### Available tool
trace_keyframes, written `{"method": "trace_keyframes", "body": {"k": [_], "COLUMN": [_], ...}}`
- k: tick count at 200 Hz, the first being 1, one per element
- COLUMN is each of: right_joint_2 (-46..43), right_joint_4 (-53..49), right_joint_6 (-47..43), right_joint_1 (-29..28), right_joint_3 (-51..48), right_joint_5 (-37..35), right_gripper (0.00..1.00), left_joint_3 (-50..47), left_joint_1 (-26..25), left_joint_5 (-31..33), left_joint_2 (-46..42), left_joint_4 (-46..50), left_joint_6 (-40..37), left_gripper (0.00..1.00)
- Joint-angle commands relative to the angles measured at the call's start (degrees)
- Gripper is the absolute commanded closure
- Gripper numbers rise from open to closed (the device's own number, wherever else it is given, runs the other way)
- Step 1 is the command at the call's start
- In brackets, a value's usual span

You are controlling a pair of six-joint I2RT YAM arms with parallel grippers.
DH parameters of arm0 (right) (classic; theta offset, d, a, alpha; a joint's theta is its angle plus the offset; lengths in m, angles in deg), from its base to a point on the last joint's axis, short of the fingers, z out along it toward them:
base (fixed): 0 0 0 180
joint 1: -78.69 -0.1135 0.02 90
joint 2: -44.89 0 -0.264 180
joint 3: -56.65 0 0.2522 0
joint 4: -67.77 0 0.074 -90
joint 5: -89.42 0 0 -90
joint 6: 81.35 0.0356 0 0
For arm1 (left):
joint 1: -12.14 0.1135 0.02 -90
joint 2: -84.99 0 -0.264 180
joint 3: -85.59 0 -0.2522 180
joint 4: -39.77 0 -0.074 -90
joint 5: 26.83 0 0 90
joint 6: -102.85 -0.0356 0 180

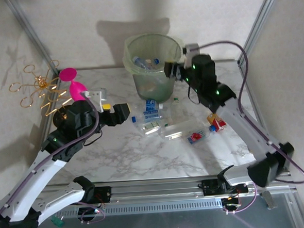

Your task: Put the plastic bottles in the bin

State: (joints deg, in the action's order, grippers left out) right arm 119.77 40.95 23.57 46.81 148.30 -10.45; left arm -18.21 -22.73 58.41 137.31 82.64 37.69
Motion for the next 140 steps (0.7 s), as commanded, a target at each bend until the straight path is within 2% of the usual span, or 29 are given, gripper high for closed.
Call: {"method": "trace_keyframes", "body": {"k": [1,51,67,77,96,105,140], "right_joint_2": [-7.0,-18.7,-20.3,-21.1,-22.0,-22.3,-23.6], "right_joint_4": [2.4,-2.5,-2.9,-3.1,-3.2,-3.2,-2.7], "right_joint_6": [5.5,8.3,8.5,8.8,8.6,8.0,6.5], "right_joint_1": [-0.1,0.2,0.4,0.7,1.1,1.2,1.5], "right_joint_3": [-7.6,-20.4,-22.6,-23.7,-24.5,-24.7,-25.7], "right_joint_5": [-0.9,-5.0,-5.4,-5.7,-4.8,-4.0,-3.5], "right_gripper": [0.21,0.22,0.22,0.22,0.21,0.21,0.21], "left_joint_3": [0.3,3.7,6.5,8.3,12.0,13.8,16.5], "left_joint_1": [-1.8,-11.3,-11.6,-11.9,-12.0,-12.0,-11.9], "left_joint_5": [-1.3,6.4,5.2,6.6,14.7,16.5,16.6], "left_joint_2": [4.4,20.6,27.6,31.3,37.9,40.9,48.1], "left_joint_4": [3.6,6.6,7.5,7.3,8.3,8.9,6.7], "left_joint_6": [-1.9,-6.7,-7.8,-8.2,-7.7,-7.8,-8.7], "left_gripper": [0.09,0.1,0.11,0.12,0.14,0.14,0.14]}}
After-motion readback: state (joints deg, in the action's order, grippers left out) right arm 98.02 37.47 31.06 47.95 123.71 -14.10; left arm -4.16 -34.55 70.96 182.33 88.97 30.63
